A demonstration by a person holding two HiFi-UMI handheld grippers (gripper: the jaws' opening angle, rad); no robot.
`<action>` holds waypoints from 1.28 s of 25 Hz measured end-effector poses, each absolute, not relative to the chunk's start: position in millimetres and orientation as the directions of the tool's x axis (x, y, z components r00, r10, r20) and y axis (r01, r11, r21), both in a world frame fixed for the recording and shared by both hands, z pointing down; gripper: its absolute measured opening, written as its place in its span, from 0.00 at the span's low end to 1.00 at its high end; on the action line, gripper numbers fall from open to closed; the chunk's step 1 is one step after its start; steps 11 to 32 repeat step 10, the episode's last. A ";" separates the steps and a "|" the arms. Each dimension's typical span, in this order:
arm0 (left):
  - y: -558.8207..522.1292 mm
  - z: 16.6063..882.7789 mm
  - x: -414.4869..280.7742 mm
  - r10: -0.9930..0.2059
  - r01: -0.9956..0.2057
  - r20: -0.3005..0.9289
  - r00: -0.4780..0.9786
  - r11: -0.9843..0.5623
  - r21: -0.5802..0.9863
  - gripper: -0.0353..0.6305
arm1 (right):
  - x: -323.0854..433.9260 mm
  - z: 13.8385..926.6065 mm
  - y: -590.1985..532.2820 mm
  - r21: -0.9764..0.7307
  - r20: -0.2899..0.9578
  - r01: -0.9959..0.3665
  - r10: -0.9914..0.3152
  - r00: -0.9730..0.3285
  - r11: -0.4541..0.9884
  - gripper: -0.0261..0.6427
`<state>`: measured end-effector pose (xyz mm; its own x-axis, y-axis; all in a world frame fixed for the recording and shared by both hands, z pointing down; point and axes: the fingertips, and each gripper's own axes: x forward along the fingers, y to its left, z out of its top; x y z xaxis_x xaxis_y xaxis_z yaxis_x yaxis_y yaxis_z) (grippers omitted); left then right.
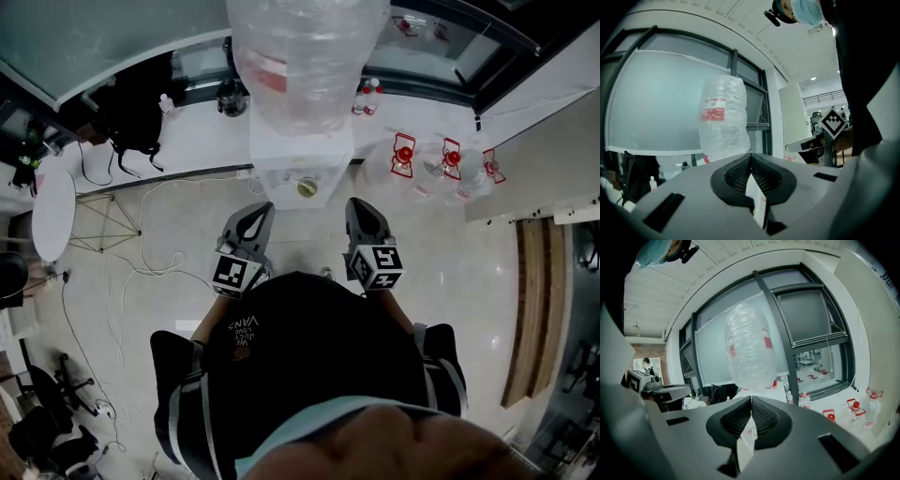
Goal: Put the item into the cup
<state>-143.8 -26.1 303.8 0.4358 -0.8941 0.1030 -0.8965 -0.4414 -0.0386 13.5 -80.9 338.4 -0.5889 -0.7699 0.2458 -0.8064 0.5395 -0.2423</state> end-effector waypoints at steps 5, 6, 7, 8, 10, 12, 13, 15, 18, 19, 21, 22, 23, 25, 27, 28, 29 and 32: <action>-27.3 305.0 -144.3 -0.895 -0.898 0.109 0.432 -0.438 -0.037 0.08 | 12.4 339.3 -84.3 -0.240 0.244 -0.806 -0.770 -0.590 0.541 0.11; -27.3 305.1 -144.7 -0.896 -0.899 0.108 0.431 -0.437 -0.036 0.08 | 11.6 339.5 -84.4 -0.240 0.244 -0.805 -0.769 -0.592 0.543 0.11; -27.1 305.4 -145.1 -0.896 -0.899 0.108 0.430 -0.436 -0.033 0.08 | 10.7 339.7 -84.2 -0.240 0.244 -0.804 -0.768 -0.593 0.545 0.11; -27.0 305.8 -145.6 -0.897 -0.900 0.107 0.429 -0.435 -0.031 0.08 | 9.9 339.9 -84.0 -0.240 0.244 -0.803 -0.767 -0.594 0.545 0.11; -26.8 306.7 -146.8 -0.897 -0.901 0.107 0.428 -0.433 -0.027 0.08 | 8.2 340.2 -83.6 -0.240 0.245 -0.803 -0.766 -0.595 0.546 0.11; -26.8 306.7 -146.8 -0.897 -0.901 0.107 0.428 -0.433 -0.027 0.08 | 8.2 340.2 -83.6 -0.240 0.245 -0.803 -0.766 -0.595 0.546 0.11; -26.8 306.7 -146.8 -0.897 -0.901 0.107 0.428 -0.433 -0.027 0.08 | 8.2 340.2 -83.6 -0.240 0.245 -0.803 -0.766 -0.595 0.546 0.11; -26.8 306.7 -146.8 -0.897 -0.901 0.107 0.428 -0.433 -0.027 0.08 | 8.2 340.2 -83.6 -0.240 0.245 -0.803 -0.766 -0.595 0.546 0.11; -26.8 306.7 -146.8 -0.897 -0.901 0.107 0.428 -0.433 -0.027 0.08 | 8.2 340.2 -83.6 -0.240 0.245 -0.803 -0.766 -0.595 0.546 0.11; -26.8 306.7 -146.8 -0.897 -0.901 0.107 0.428 -0.433 -0.027 0.08 | 8.2 340.2 -83.6 -0.240 0.245 -0.803 -0.766 -0.595 0.546 0.11; -26.8 306.7 -146.8 -0.897 -0.901 0.107 0.428 -0.433 -0.027 0.08 | 8.2 340.2 -83.6 -0.240 0.245 -0.803 -0.766 -0.595 0.546 0.11; -26.8 306.7 -146.8 -0.897 -0.901 0.107 0.428 -0.433 -0.027 0.08 | 8.2 340.2 -83.6 -0.240 0.245 -0.803 -0.766 -0.595 0.546 0.11; -26.8 306.7 -146.8 -0.897 -0.901 0.107 0.428 -0.433 -0.027 0.08 | 8.2 340.2 -83.6 -0.240 0.245 -0.803 -0.766 -0.595 0.546 0.11; -26.8 306.7 -146.8 -0.897 -0.901 0.107 0.428 -0.433 -0.027 0.08 | 8.2 340.2 -83.6 -0.240 0.245 -0.803 -0.766 -0.595 0.546 0.11; -26.8 306.7 -146.8 -0.897 -0.901 0.107 0.428 -0.433 -0.027 0.08 | 8.2 340.2 -83.6 -0.240 0.245 -0.803 -0.766 -0.595 0.546 0.11; -26.8 306.7 -146.8 -0.897 -0.901 0.107 0.428 -0.433 -0.027 0.08 | 8.2 340.2 -83.6 -0.240 0.245 -0.803 -0.766 -0.595 0.546 0.11; -26.8 306.7 -146.8 -0.897 -0.901 0.107 0.428 -0.433 -0.027 0.08 | 8.2 340.2 -83.6 -0.240 0.245 -0.803 -0.766 -0.595 0.546 0.11; -26.8 306.7 -146.8 -0.897 -0.901 0.107 0.428 -0.433 -0.027 0.08 | 8.2 340.2 -83.6 -0.240 0.245 -0.803 -0.766 -0.595 0.546 0.11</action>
